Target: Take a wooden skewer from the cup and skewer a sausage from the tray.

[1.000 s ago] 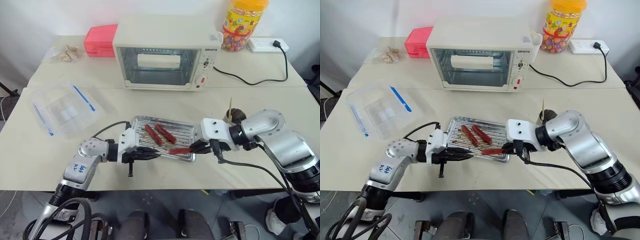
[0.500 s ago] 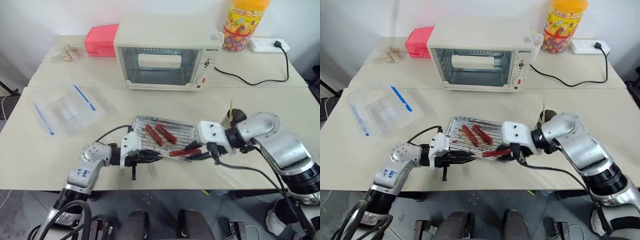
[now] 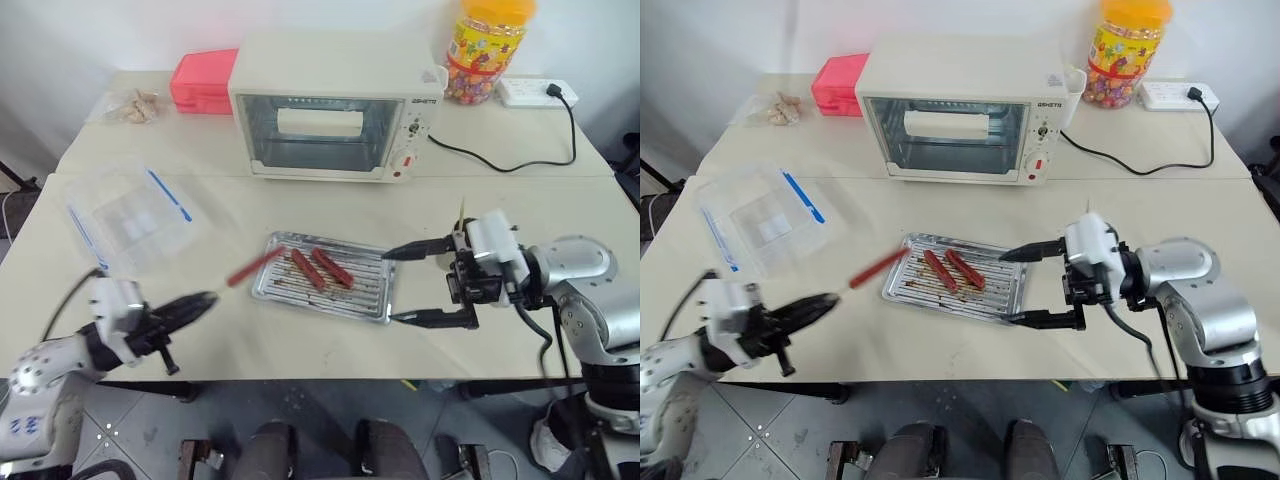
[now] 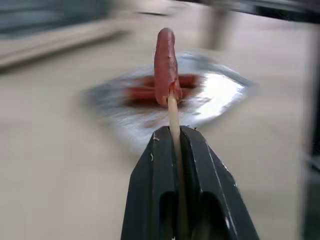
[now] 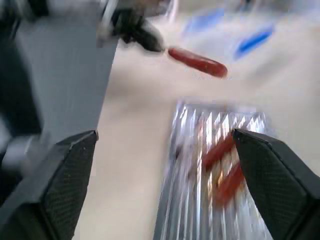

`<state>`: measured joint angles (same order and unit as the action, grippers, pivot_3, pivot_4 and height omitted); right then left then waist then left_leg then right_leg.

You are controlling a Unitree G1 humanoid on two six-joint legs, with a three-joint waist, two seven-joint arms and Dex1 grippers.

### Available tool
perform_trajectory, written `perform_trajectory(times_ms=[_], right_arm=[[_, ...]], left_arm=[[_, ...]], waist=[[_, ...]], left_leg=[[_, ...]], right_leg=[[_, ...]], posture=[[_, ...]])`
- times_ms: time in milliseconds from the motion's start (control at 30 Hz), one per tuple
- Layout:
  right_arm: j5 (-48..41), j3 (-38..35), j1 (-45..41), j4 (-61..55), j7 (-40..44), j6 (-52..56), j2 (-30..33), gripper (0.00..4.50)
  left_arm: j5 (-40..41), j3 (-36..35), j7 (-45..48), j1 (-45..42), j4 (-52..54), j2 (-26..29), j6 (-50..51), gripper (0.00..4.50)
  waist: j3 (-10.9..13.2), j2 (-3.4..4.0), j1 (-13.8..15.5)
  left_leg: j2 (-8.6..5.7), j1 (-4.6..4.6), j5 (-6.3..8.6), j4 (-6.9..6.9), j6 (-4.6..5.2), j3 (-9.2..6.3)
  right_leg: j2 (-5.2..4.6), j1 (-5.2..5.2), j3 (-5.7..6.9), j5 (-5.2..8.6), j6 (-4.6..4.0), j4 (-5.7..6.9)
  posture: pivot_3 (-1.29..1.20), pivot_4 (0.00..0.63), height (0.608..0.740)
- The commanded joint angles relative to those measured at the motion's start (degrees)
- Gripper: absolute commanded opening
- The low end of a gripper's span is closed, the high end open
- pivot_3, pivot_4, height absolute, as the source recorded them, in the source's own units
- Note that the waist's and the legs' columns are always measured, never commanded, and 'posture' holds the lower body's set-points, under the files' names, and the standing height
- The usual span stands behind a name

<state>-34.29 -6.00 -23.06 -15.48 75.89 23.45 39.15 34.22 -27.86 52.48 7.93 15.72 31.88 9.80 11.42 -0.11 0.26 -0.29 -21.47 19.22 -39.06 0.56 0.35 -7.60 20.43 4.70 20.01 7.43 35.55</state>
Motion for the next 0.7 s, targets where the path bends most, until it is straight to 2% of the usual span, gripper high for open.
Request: perform_trajectory(times_ms=[33, 167, 267, 400, 533, 700], right_arm=[[-1.9, -4.3, 3.3, -2.0, -4.0, -6.2, -3.8, 4.45], [-1.0, -4.7, 7.6, -4.9, -9.2, -11.1, -8.6, 4.45], [-0.5, -3.7, 10.6, -7.4, -11.8, -12.6, -9.8, 4.45], [1.3, -1.8, 12.5, -7.4, -12.2, -14.3, -9.4, 4.45], [1.8, -0.6, 10.9, -5.8, -12.1, -15.2, -8.7, 4.45], [1.9, 0.2, 8.2, -4.2, -10.5, -16.0, -7.3, 4.45]], left_arm=[[4.4, -8.0, -11.3, 2.8, 5.1, -4.9, 0.4, 0.0], [5.6, -14.1, -23.8, 5.5, 9.1, -11.6, -0.2, 0.0], [6.5, -16.9, -34.6, 3.5, 9.9, -13.6, 2.1, 0.0], [4.5, -12.7, -41.3, -4.4, 7.8, -9.2, 7.8, 0.0], [2.3, -8.9, -48.9, -15.8, 1.5, -4.7, 15.3, 0.0], [-0.1, -7.1, -64.0, -32.9, -9.7, -4.3, 26.0, 0.0]], waist=[[0.0, -0.02, 0.3], [0.0, -0.04, 0.2], [0.0, -0.05, 0.7], [-0.1, -0.16, 1.6], [-0.1, -0.17, 1.5], [-0.1, -0.17, 0.8]], left_leg=[[-0.02, 0.0, 0.0, -0.01, 0.0, 0.01], [-0.01, 0.02, 0.01, 0.01, -0.01, 0.08], [0.0, 0.04, 0.0, 0.01, -0.02, 0.11], [-0.08, 0.12, -0.02, -0.01, 0.0, 0.13], [-0.15, 0.16, -0.02, -0.01, 0.0, 0.15], [-0.09, 0.16, -0.02, 0.05, -0.02, 0.24]], right_leg=[[0.01, 0.01, -0.04, 0.0, 0.0, 0.03], [0.05, 0.03, -0.13, -0.01, 0.01, 0.02], [0.1, 0.05, -0.13, -0.01, 0.01, 0.08], [0.17, -0.01, -0.13, -0.01, 0.01, 0.09], [0.18, 0.0, -0.1, -0.02, 0.03, 0.19], [0.32, 0.15, -0.07, -0.02, 0.03, 0.28]], posture=[[0.0, 0.15, 0.74], [0.0, 0.15, 0.74], [0.0, 0.15, 0.74], [0.0, 0.15, 0.74], [0.0, 0.15, 0.74], [0.0, 0.15, 0.74]])
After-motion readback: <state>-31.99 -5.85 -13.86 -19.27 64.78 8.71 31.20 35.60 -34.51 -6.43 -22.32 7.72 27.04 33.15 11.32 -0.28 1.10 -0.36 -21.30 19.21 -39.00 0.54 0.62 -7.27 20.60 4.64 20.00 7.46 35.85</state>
